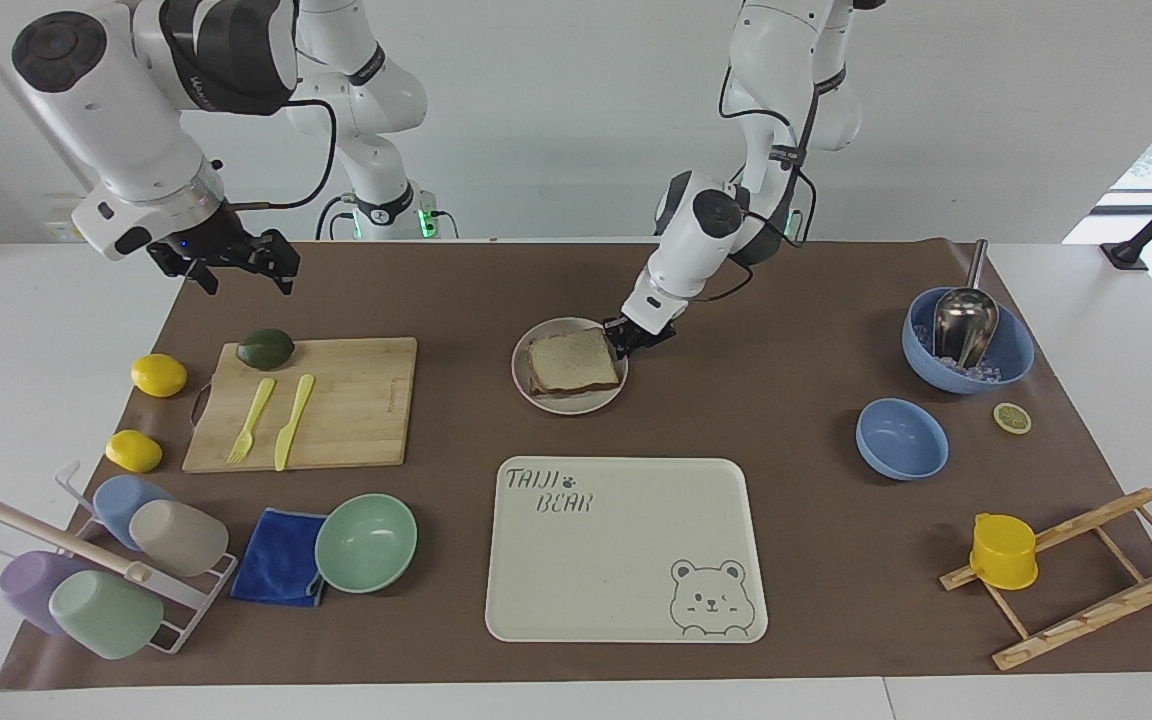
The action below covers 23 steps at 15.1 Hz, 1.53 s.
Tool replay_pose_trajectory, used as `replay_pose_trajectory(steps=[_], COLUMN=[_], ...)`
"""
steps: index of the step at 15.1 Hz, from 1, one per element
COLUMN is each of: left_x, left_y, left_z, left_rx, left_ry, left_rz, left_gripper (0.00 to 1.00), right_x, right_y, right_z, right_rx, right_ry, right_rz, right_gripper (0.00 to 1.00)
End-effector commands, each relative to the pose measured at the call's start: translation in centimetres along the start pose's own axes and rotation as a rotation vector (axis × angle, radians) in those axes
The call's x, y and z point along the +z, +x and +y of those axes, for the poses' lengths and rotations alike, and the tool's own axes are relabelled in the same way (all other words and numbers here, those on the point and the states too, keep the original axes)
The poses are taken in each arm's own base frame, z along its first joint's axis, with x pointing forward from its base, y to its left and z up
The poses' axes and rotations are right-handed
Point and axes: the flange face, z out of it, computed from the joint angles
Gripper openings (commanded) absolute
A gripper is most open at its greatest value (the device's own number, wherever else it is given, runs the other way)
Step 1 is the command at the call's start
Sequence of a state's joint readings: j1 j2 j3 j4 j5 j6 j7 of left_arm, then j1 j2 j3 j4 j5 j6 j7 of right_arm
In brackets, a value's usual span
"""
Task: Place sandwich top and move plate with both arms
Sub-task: 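Slide the plate with the left gripper onto the bear tray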
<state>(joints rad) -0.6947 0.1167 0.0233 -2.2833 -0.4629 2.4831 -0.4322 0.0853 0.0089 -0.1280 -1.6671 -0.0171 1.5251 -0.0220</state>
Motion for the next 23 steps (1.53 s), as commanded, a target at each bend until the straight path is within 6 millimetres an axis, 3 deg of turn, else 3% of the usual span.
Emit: replay_pose_trajectory(steps=[1,3,4,8,10,14,17,23], left_x=[-4.2,-9.2,-10.8,-14.1,-15.2,-13.9,-9.7,-6.0], left_y=[3.3,7.0,8.7,13.0,15.7,20.7,23.1,24.1], left_z=[0.2,0.4,0.3,0.7,-0.1,-0.5,-0.8,-1.9], left_rx=[-0.068,-0.106,-0.118,-0.158,-0.181,-0.23,-0.252,-0.265], left_ry=[-0.039,-0.069,-0.076,-0.116,-0.131,-0.134,-0.11,-0.1], left_rz=[-0.04,-0.072,-0.08,-0.023,0.01,0.04,0.046,0.121], left_gripper=[0.0,0.0,0.0,0.0,0.0,0.0,0.0,0.0], right_x=[-0.2,-0.2,-0.2,-0.1,-0.2,-0.2,-0.2,-0.2], right_y=[-0.5,-0.5,-0.5,-0.5,-0.5,-0.5,-0.5,-0.5], right_z=[0.1,0.1,0.1,0.1,0.1,0.1,0.1,0.1], right_rx=[-0.01,-0.01,-0.01,-0.01,-0.01,-0.01,-0.01,-0.01], right_ry=[0.026,0.026,0.026,0.026,0.026,0.026,0.026,0.026], right_rz=[-0.003,-0.003,-0.003,-0.005,-0.003,-0.003,-0.003,-0.003], right_gripper=[1.0,1.0,1.0,1.0,1.0,1.0,1.0,1.0])
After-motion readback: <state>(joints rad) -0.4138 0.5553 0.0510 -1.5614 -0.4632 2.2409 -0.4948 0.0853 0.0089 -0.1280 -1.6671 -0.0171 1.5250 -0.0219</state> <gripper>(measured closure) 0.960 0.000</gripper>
